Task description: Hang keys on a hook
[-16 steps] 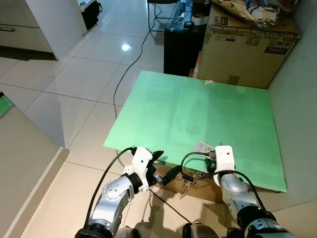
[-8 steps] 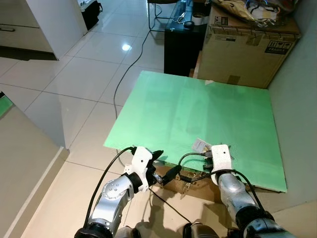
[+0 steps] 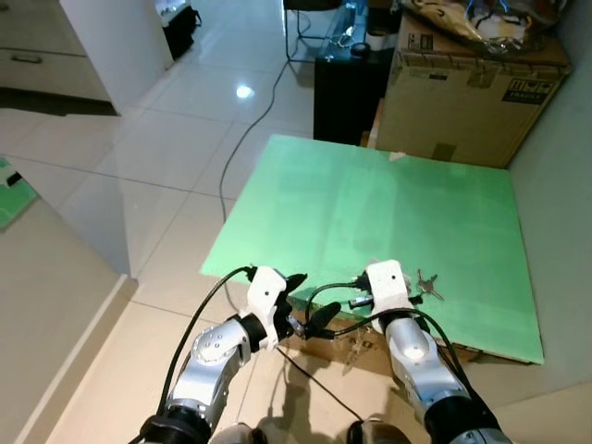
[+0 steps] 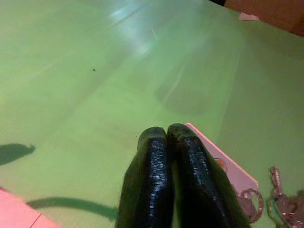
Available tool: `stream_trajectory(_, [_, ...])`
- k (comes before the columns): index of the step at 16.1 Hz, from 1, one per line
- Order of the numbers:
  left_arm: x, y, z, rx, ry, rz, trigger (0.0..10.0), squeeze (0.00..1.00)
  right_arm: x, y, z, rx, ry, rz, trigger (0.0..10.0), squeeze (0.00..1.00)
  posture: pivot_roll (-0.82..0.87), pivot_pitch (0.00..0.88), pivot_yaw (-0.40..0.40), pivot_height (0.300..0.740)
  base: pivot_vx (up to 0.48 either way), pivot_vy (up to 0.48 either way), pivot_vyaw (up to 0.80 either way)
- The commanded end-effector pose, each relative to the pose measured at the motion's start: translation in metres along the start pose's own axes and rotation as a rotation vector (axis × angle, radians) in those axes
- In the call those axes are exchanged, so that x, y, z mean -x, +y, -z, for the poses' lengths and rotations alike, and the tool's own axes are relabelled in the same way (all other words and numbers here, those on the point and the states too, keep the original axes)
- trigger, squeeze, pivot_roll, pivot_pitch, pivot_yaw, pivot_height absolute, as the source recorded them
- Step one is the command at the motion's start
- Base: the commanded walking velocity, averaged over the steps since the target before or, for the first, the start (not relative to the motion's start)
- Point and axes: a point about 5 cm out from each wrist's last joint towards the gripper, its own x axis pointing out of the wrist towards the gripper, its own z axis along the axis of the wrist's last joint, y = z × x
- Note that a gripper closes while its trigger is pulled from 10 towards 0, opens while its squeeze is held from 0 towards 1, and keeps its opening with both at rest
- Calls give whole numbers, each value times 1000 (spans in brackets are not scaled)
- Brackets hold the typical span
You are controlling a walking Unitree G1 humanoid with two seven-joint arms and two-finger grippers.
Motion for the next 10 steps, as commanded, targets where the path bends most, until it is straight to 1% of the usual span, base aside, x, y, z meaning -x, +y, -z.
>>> stream_trajectory(1, [1,1,1,-10,11,5,10000,0,-1,-5,2,-18,27,28,0,0,-135,72,89,740,0,0,0])
stream_trajectory(2, [0,2,0,-16,11,8,10000,0,-3,-23,5,-84,53,119,10000,1000,-131,66,93,740,0,0,0])
stream_trajectory(4, [0,3,-1,-19,11,9,10000,0,-3,-38,7,-118,64,192,10000,1000,-130,65,94,740,0,0,0])
stream_trajectory(5, [0,4,-1,-22,11,9,10000,0,-2,-50,8,-111,70,236,10000,1000,-130,66,94,740,0,0,0])
stream_trajectory(6, [0,3,-1,-22,10,10,10000,0,-2,-57,10,-107,80,253,10000,1000,-130,68,94,740,0,0,0])
stream_trajectory(7, [0,3,-1,-21,10,11,10000,0,-1,-59,12,-107,91,255,10000,1000,-129,71,93,740,0,0,0])
stream_trajectory(10, [0,2,0,-16,10,10,10000,0,-2,-60,15,-112,108,245,10000,1000,-128,75,93,740,0,0,0])
